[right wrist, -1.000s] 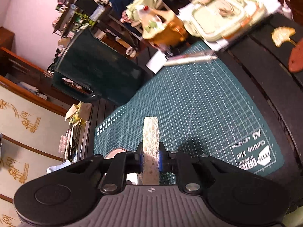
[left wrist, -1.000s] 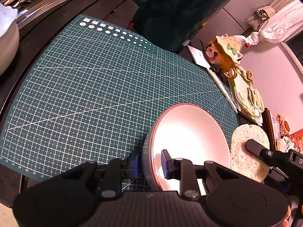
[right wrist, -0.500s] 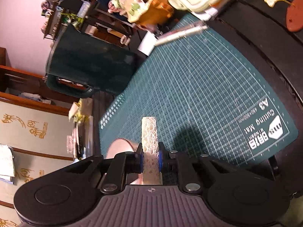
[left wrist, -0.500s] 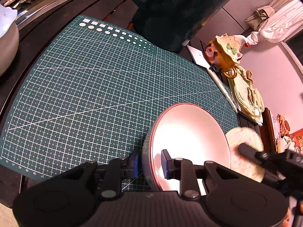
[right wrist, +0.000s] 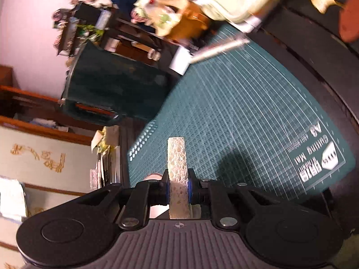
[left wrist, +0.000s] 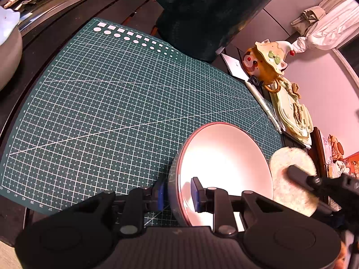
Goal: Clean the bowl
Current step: 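Scrub the bowl's outer base again with the right gripper's sponge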
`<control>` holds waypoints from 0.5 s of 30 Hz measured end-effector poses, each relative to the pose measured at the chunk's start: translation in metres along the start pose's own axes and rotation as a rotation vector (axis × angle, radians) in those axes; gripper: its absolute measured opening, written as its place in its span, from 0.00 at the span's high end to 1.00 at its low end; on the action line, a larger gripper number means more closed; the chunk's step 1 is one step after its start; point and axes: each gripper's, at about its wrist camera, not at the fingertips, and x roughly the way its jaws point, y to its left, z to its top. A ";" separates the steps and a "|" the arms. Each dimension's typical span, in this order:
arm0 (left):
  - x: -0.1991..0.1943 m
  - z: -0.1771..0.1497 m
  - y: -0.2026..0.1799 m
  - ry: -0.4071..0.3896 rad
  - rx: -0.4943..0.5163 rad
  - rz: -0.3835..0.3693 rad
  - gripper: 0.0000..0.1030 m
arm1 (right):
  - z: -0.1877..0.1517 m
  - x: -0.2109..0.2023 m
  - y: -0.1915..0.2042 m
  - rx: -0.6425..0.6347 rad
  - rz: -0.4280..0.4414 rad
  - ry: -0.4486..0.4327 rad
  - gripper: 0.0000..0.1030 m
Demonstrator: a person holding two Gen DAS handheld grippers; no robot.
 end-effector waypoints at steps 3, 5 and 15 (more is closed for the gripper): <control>0.000 0.000 0.000 0.000 -0.002 0.000 0.77 | -0.008 0.016 -0.007 0.004 -0.061 0.055 0.87; 0.000 0.000 0.000 -0.001 -0.002 0.000 0.77 | -0.007 0.019 -0.011 0.029 -0.060 0.073 0.87; -0.001 -0.005 0.000 -0.007 0.001 0.000 0.77 | -0.007 0.018 -0.005 -0.001 -0.054 0.038 0.87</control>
